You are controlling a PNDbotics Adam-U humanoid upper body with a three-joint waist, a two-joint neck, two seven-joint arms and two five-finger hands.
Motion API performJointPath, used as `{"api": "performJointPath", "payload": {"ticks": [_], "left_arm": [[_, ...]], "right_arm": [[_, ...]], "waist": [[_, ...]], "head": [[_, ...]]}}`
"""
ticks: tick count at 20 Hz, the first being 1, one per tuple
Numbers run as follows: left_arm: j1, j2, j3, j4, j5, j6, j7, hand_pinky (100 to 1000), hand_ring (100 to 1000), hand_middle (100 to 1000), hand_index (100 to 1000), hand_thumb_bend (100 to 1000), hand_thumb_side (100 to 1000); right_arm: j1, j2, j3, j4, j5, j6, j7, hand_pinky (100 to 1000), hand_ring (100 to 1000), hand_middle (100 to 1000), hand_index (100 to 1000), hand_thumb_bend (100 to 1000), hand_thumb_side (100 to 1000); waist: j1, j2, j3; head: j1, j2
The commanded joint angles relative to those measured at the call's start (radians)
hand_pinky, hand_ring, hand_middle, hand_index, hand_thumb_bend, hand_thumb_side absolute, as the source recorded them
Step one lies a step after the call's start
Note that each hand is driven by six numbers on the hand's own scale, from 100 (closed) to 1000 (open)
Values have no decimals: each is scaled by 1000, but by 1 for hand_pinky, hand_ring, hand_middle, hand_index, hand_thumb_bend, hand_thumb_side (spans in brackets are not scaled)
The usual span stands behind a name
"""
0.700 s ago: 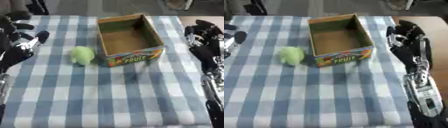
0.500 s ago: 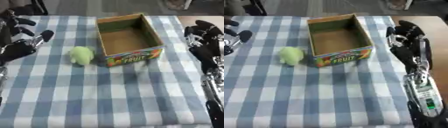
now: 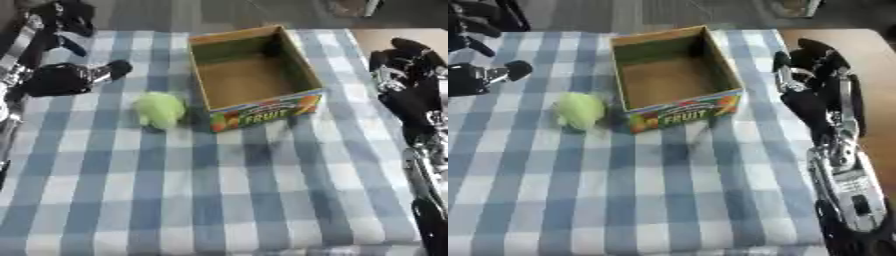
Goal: Pick up objects on the table and place them in the box.
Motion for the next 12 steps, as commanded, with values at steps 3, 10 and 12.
{"api": "performJointPath", "payload": {"ticks": [3,10,12], "left_arm": [[-102,3,-37,127,-101,14,-65,637,743,772,824,781,251],[-217,-74,-59,370,-228,-25,-84,656,749,778,833,808,216],[-239,-98,-59,436,-256,-42,-91,660,750,780,834,814,212]], "right_arm": [[-6,-10,5,-18,-2,-3,10,629,694,629,761,294,254],[-6,-9,11,-17,-4,-3,20,629,693,627,761,291,253],[-6,-9,12,-17,-5,-3,22,629,692,627,761,291,253]], "waist": [[1,-16,-8],[-3,-19,-33],[-5,-19,-40]], "head": [[10,6],[24,6],[27,6]]}}
